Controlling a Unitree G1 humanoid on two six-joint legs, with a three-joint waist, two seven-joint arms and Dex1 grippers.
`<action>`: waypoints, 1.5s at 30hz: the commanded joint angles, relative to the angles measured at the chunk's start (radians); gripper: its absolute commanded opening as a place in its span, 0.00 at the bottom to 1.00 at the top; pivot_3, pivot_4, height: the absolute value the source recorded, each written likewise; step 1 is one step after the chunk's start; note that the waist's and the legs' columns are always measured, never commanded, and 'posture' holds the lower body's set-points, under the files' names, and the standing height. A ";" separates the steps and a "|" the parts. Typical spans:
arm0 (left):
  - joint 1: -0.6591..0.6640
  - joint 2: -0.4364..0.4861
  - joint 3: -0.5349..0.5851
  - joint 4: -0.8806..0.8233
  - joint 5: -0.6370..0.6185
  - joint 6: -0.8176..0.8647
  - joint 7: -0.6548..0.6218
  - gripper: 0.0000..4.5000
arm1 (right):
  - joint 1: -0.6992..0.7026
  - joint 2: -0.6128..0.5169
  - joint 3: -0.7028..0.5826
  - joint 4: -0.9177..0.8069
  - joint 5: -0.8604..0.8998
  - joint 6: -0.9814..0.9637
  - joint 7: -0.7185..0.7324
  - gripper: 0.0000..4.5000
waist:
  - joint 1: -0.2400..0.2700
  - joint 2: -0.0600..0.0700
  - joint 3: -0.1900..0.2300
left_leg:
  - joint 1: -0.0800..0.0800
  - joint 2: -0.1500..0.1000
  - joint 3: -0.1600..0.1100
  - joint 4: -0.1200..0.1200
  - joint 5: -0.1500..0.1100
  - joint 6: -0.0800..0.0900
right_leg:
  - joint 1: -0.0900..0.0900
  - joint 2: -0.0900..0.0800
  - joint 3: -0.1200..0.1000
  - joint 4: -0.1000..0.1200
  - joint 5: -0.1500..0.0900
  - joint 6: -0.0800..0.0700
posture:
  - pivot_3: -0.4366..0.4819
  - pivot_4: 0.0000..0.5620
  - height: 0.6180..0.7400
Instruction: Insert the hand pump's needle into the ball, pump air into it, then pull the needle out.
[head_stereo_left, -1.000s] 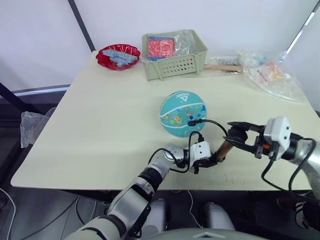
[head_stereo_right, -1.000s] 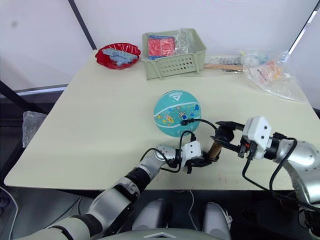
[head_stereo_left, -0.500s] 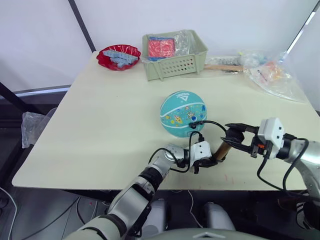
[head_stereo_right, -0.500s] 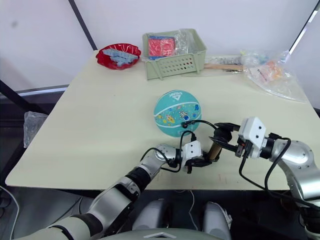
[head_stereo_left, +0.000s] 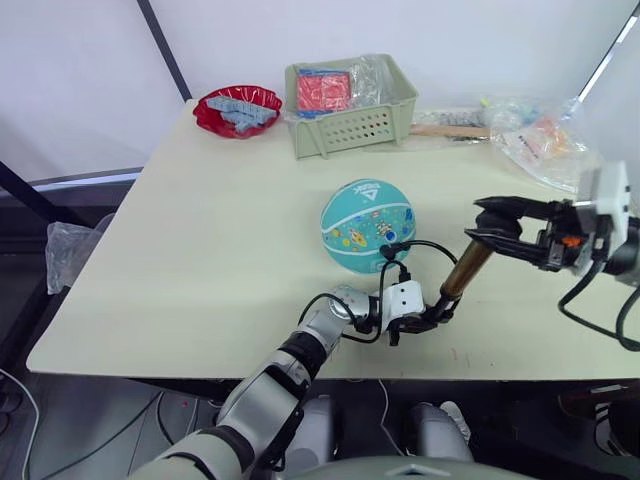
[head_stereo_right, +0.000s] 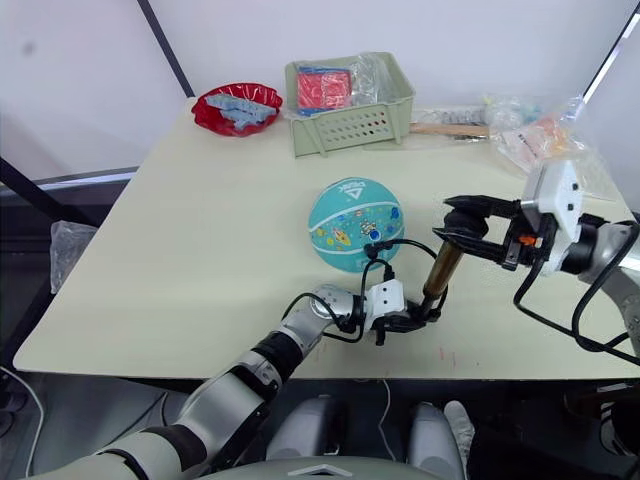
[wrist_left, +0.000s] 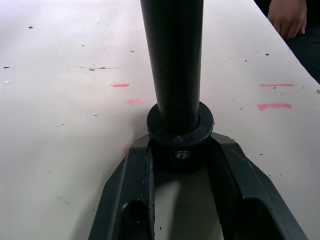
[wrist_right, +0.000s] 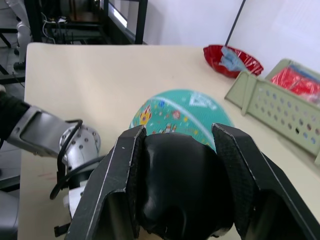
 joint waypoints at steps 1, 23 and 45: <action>0.046 0.040 -0.037 0.138 0.083 0.054 0.020 0.24 | -0.070 -0.045 -0.128 -0.031 0.079 0.018 -0.010 0.35 | 0.000 0.000 0.001 | 0.000 0.000 0.000 0.000 0.000 0.000 | 0.000 0.001 -0.001 0.000 0.000 0.000 | 0.48 0.27 0.98; 0.058 0.044 -0.044 0.141 0.087 0.038 0.018 0.24 | 0.127 -0.002 -0.014 -0.045 -0.055 -0.047 0.025 0.35 | -0.003 -0.005 -0.003 | 0.002 0.000 -0.007 0.001 0.000 0.000 | 0.002 0.029 0.033 0.000 -0.002 -0.003 | 0.48 0.27 0.98; 0.045 0.038 -0.033 0.158 0.088 0.037 0.032 0.24 | 0.302 0.194 0.255 0.179 -0.383 -0.416 0.042 0.35 | -0.005 -0.012 -0.020 | 0.015 0.002 -0.005 -0.004 -0.001 -0.001 | 0.010 0.029 0.040 0.001 -0.005 -0.007 | 0.48 0.27 0.98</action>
